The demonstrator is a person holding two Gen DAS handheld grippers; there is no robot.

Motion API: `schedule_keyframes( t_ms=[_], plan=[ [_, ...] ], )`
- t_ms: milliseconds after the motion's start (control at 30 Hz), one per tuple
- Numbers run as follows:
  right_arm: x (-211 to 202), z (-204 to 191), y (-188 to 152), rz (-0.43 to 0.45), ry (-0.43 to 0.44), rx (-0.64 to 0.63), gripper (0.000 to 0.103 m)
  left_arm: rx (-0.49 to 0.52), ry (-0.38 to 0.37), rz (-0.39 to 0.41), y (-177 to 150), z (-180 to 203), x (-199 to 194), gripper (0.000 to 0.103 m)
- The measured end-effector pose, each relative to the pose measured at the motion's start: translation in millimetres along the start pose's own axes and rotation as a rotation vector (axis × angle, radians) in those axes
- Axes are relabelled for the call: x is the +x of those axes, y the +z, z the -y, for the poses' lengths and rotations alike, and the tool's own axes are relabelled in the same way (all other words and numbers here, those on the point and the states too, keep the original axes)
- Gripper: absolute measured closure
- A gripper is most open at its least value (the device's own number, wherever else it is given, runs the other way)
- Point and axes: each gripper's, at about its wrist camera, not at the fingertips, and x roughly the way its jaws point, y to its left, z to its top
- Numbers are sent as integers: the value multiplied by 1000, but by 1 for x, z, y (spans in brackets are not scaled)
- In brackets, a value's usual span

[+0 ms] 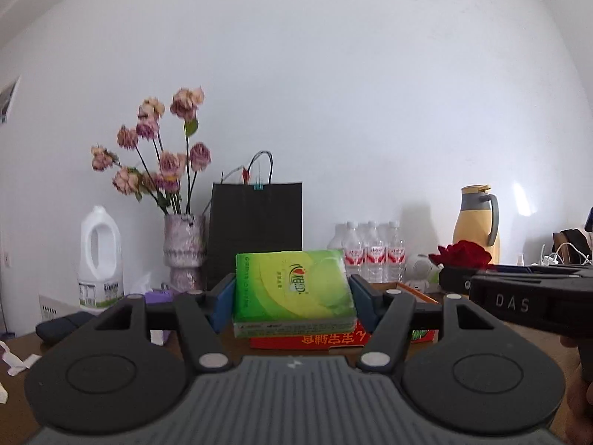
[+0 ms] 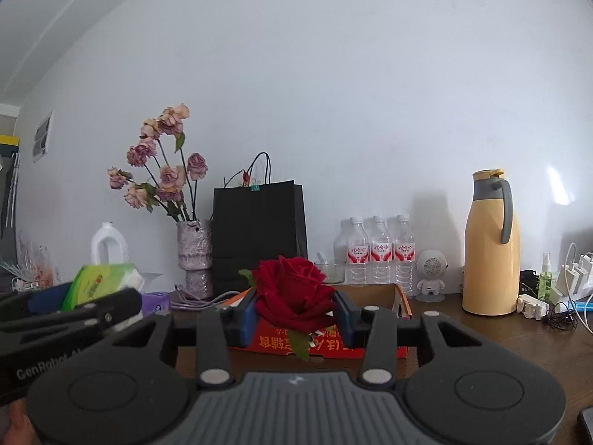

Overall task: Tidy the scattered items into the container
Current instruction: 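Lift the tissue packet and rose up toward the cardboard box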

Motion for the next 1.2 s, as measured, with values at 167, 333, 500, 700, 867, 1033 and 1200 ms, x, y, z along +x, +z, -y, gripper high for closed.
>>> schedule_keyframes(
  t_ms=[167, 333, 500, 700, 867, 1033, 1200],
  plan=[
    [-19, 0, -11, 15, -22, 5, 62, -30, -1, -3, -3, -2, -6, 38],
    [-13, 6, -12, 12, -42, 25, 62, -31, -4, -15, -7, 0, 2, 38],
    [2, 13, -14, 0, -53, 37, 62, -37, 16, -29, -11, -4, 19, 38],
    [49, 33, 10, 38, -53, 35, 62, -36, -7, 24, 21, -9, 88, 38],
    [120, 59, 72, 103, -63, 9, 61, -16, -30, 48, 65, -7, 177, 38],
    [183, 99, 121, -32, -1, 61, 61, -71, -113, -108, 101, -16, 244, 38],
    [293, 129, 142, -578, 144, 144, 61, -55, -251, -700, 94, -16, 363, 37]
  ],
)
